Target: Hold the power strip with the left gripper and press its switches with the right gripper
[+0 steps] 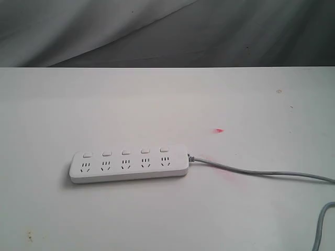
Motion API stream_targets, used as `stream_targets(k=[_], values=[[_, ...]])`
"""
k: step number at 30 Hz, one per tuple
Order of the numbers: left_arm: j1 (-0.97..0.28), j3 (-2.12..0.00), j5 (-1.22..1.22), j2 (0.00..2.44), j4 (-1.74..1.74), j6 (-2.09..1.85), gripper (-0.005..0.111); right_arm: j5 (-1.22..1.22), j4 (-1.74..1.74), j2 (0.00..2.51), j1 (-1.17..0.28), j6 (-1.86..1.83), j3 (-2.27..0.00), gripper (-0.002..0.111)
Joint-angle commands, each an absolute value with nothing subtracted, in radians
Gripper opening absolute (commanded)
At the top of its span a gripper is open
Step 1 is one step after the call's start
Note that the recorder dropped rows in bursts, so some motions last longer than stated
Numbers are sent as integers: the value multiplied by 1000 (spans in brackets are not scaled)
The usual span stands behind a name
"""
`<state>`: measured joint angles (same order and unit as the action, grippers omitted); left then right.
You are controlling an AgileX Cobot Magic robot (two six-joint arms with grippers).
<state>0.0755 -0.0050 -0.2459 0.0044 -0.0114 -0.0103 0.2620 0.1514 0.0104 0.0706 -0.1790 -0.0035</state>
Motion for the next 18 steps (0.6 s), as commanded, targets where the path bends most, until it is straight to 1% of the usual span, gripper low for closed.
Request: stream_targets(k=[1, 2, 6, 11, 18], values=[[68, 0, -202, 0, 45, -8, 1, 263, 148, 5, 80, -178, 0, 0], [68, 0, -178, 0, 34, -6, 1, 263, 148, 5, 80, -178, 0, 0], [68, 0, -82, 0, -189, 60, 1, 263, 148, 5, 80, -178, 0, 0], [68, 0, 7, 0, -188, 64, 1, 263, 148, 5, 80, -178, 0, 0], [68, -8, 24, 0, -394, 140, 1, 263, 148, 5, 80, -178, 0, 0]])
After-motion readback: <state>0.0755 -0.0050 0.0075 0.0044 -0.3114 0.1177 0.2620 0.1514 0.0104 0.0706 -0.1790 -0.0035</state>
